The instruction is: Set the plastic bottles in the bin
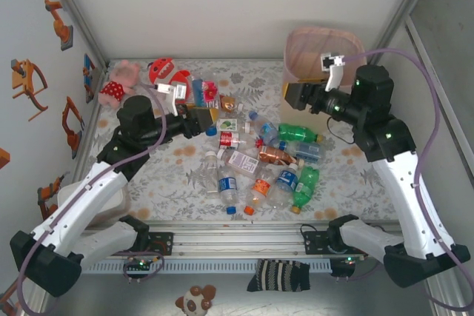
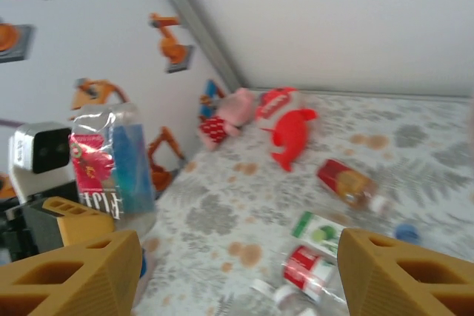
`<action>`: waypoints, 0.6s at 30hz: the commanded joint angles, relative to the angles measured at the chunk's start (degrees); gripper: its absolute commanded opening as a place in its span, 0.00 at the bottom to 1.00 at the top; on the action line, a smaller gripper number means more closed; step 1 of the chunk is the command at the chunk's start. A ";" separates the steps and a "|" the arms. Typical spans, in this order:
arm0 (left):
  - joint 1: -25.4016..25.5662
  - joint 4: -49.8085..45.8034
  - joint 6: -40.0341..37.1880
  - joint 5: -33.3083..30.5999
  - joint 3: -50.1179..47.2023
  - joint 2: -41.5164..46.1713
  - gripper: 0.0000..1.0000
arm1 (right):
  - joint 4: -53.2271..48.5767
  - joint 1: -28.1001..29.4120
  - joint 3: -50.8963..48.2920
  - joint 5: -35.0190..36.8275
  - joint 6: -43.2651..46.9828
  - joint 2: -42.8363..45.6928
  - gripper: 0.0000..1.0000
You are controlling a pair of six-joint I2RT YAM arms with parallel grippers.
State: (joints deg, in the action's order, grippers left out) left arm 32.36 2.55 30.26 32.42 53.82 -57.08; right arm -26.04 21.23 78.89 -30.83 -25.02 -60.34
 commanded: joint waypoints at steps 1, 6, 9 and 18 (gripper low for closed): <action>1.88 9.84 -1.42 11.32 -0.15 0.49 0.43 | 12.82 3.64 -2.02 -5.98 -2.62 1.75 0.70; 6.28 13.76 -2.33 17.35 1.69 0.08 0.43 | 20.49 10.12 -2.43 -12.15 -1.91 1.58 0.72; 8.68 14.41 -3.01 19.42 3.26 -0.42 0.42 | 22.82 14.07 -1.68 -13.98 -0.09 1.15 0.76; 13.40 14.00 -5.62 23.35 6.35 -1.83 0.41 | 20.78 20.96 3.09 -16.45 6.95 -2.58 0.83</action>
State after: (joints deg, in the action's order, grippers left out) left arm 44.97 14.61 27.22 52.75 58.19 -58.83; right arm -6.68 41.10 79.70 -44.75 -21.43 -62.35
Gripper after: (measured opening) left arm 0.533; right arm 0.827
